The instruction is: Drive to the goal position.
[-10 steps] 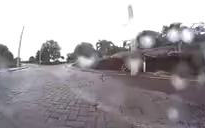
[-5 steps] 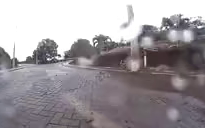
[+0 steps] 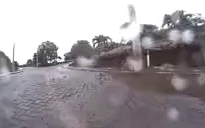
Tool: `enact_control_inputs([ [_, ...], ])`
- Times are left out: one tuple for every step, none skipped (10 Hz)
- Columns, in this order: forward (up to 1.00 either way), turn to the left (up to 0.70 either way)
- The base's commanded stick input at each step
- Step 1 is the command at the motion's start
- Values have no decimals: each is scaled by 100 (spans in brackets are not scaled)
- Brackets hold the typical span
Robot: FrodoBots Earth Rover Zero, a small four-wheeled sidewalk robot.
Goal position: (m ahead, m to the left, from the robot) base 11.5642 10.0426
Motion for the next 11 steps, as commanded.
enact_control_inputs([
  [85,0],
  [85,0],
  [85,0],
  [85,0],
  [85,0],
  [85,0],
  [85,0],
  [85,13],
  [85,27],
  [85,27],
  [85,15],
])
